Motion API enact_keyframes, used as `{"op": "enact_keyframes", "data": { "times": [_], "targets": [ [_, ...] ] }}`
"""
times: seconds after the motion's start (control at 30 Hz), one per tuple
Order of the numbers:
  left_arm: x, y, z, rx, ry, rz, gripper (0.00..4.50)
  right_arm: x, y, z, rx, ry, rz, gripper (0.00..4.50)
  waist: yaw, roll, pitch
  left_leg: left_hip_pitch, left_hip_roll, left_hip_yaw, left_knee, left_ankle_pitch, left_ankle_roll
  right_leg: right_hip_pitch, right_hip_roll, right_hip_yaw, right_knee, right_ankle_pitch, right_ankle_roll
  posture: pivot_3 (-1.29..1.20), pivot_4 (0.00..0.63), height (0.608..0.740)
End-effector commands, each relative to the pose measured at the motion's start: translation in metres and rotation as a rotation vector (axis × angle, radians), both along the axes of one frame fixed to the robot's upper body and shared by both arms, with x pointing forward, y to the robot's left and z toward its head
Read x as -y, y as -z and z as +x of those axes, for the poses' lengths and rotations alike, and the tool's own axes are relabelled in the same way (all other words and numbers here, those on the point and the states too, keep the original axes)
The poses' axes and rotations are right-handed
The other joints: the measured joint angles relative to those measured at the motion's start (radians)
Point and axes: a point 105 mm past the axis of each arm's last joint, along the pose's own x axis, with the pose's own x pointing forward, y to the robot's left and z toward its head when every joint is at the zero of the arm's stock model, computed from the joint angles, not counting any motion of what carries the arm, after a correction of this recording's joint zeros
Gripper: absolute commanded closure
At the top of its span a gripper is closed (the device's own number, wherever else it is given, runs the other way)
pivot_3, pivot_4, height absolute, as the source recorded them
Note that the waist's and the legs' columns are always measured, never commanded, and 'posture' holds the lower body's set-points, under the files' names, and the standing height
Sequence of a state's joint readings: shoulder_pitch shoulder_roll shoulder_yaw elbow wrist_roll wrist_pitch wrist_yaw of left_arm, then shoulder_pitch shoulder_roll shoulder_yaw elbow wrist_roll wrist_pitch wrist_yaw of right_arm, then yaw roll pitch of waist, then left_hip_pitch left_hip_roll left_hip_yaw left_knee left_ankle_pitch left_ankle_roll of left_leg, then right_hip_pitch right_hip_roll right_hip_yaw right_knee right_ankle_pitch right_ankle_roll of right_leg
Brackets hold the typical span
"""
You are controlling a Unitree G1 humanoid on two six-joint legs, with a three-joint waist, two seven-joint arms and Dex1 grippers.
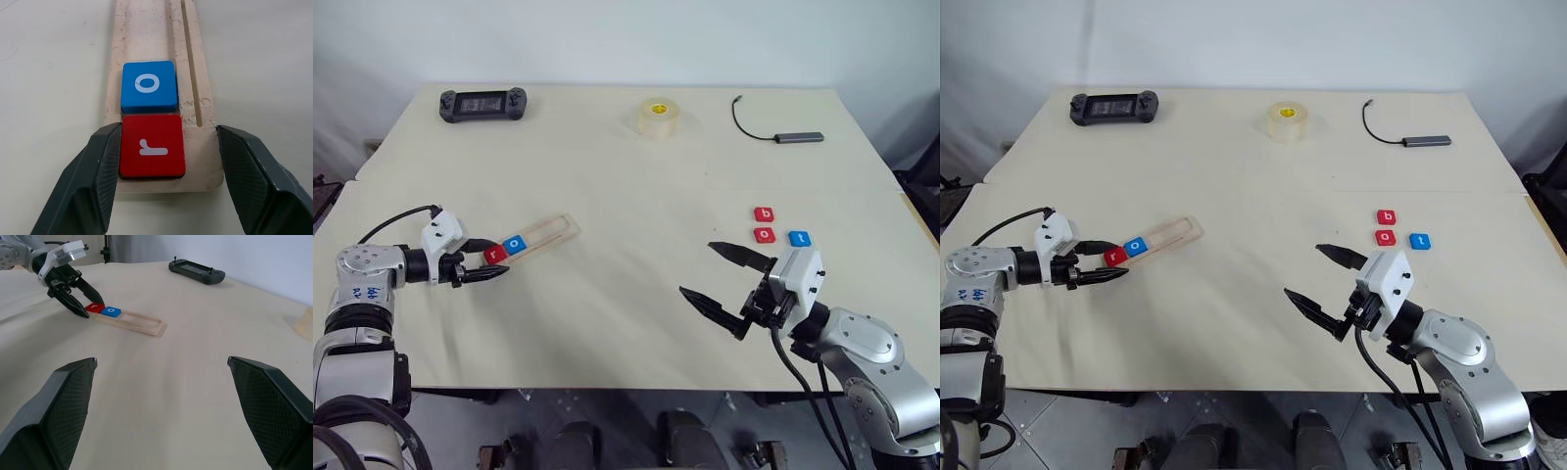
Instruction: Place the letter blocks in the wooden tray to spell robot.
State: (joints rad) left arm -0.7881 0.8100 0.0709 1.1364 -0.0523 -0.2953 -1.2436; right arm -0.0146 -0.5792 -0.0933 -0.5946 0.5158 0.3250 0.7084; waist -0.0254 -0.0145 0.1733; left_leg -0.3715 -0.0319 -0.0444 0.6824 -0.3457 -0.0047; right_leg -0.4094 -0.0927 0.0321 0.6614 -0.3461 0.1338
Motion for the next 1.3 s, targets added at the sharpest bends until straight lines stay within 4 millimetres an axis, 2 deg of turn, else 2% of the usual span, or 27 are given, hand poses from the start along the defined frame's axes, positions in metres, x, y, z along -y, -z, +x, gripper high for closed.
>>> {"op": "enact_keyframes", "data": {
  "times": [0.03,0.2,0.3,0.37,0.43,0.57,0.67,0.73,0.83,0.97,1.07,1.2,1.3],
  "targets": [
    [-0.001,0.015,-0.007,-0.05,-0.006,-0.004,1.82,0.0,-0.013,-0.004,0.063,-0.002,0.004,0.0,0.0,0.0,0.0,0.0,0.0,0.0,0.0,0.0,0.0,0.0,0.0,0.0,0.0,0.0,0.0,0.0,0.15,0.74],
    [0.019,-0.002,-0.001,0.034,0.081,-0.061,1.82,0.004,-0.011,-0.005,0.057,-0.005,-0.013,0.0,0.001,0.0,0.0,0.0,0.0,0.0,0.0,0.0,0.0,0.0,-0.001,0.0,0.0,0.0,0.0,0.0,0.15,0.74],
    [0.049,-0.02,0.003,0.103,0.179,-0.121,1.82,0.009,-0.008,-0.007,0.051,0.003,-0.035,0.0,0.018,0.0,0.0,-0.001,-0.002,-0.001,0.0,0.0,0.001,0.0,-0.002,-0.001,0.0,0.0,0.0,0.0,0.15,0.74],
    [0.068,-0.025,0.001,0.12,0.25,-0.137,1.82,0.013,-0.008,-0.009,0.048,0.011,-0.043,0.0,0.024,-0.001,0.0,-0.002,-0.002,-0.001,0.0,0.0,0.001,0.0,-0.002,-0.001,-0.001,0.0,0.001,0.0,0.15,0.74],
    [0.088,-0.024,-0.005,0.117,0.335,-0.123,1.82,0.018,-0.007,-0.01,0.045,0.026,-0.057,0.0,0.025,-0.001,0.0,-0.002,-0.002,-0.002,0.001,0.0,0.002,0.0,-0.003,-0.001,-0.001,0.001,0.001,0.0,0.15,0.74],
    [0.15,-0.018,-0.014,0.104,0.507,-0.078,1.82,0.037,-0.006,-0.018,0.041,0.097,-0.094,0.0,0.03,-0.001,0.0,-0.003,-0.003,-0.002,0.0,0.0,0.002,0.0,-0.003,-0.001,-0.001,0.001,0.001,0.0,0.15,0.74],
    [0.172,-0.018,-0.015,0.123,0.546,-0.071,1.82,0.044,-0.005,-0.025,0.035,0.133,-0.106,0.0,0.027,-0.001,0.0,-0.004,-0.004,-0.002,0.001,0.0,0.003,0.0,-0.002,0.0,-0.001,0.002,0.003,0.0,0.15,0.74],
    [0.178,-0.019,-0.012,0.141,0.538,-0.075,1.82,0.046,-0.005,-0.028,0.032,0.15,-0.108,0.0,0.019,-0.001,0.0,-0.003,-0.003,-0.001,0.001,0.0,0.003,0.0,-0.002,0.001,-0.002,0.002,0.003,0.0,0.15,0.74],
    [0.169,-0.022,-0.001,0.176,0.458,-0.094,1.82,0.048,-0.003,-0.032,0.025,0.165,-0.102,0.0,0.016,-0.001,0.0,-0.001,-0.003,-0.001,0.0,0.001,0.003,0.0,0.0,0.003,-0.002,0.002,0.003,0.0,0.15,0.74],
    [0.144,-0.044,0.004,0.272,0.349,-0.228,1.82,0.044,0.002,-0.032,0.011,0.157,-0.085,0.0,0.016,-0.001,0.0,0.0,-0.003,-0.001,0.0,0.002,0.002,0.0,0.0,0.003,-0.002,0.002,0.003,0.0,0.15,0.74],
    [0.124,-0.051,0.009,0.302,0.249,-0.258,1.24,0.04,0.001,-0.029,0.015,0.143,-0.077,0.0,0.021,-0.001,0.0,0.0,-0.003,-0.001,0.001,0.002,0.002,0.0,-0.001,0.003,-0.002,0.002,0.003,0.0,0.15,0.74],
    [0.07,-0.04,0.015,0.29,0.061,-0.189,0.02,0.035,-0.001,-0.025,0.019,0.112,-0.072,0.0,0.022,-0.001,0.0,0.0,-0.004,-0.002,0.0,0.002,0.002,0.0,-0.001,0.003,-0.002,0.002,0.003,0.0,0.15,0.74],
    [0.055,-0.029,0.015,0.238,0.035,-0.151,0.02,0.032,-0.003,-0.023,0.021,0.094,-0.073,0.0,0.023,-0.001,0.0,0.0,-0.004,-0.002,0.0,0.002,0.002,0.0,-0.001,0.002,-0.002,0.002,0.003,0.0,0.15,0.74]
  ]
}}
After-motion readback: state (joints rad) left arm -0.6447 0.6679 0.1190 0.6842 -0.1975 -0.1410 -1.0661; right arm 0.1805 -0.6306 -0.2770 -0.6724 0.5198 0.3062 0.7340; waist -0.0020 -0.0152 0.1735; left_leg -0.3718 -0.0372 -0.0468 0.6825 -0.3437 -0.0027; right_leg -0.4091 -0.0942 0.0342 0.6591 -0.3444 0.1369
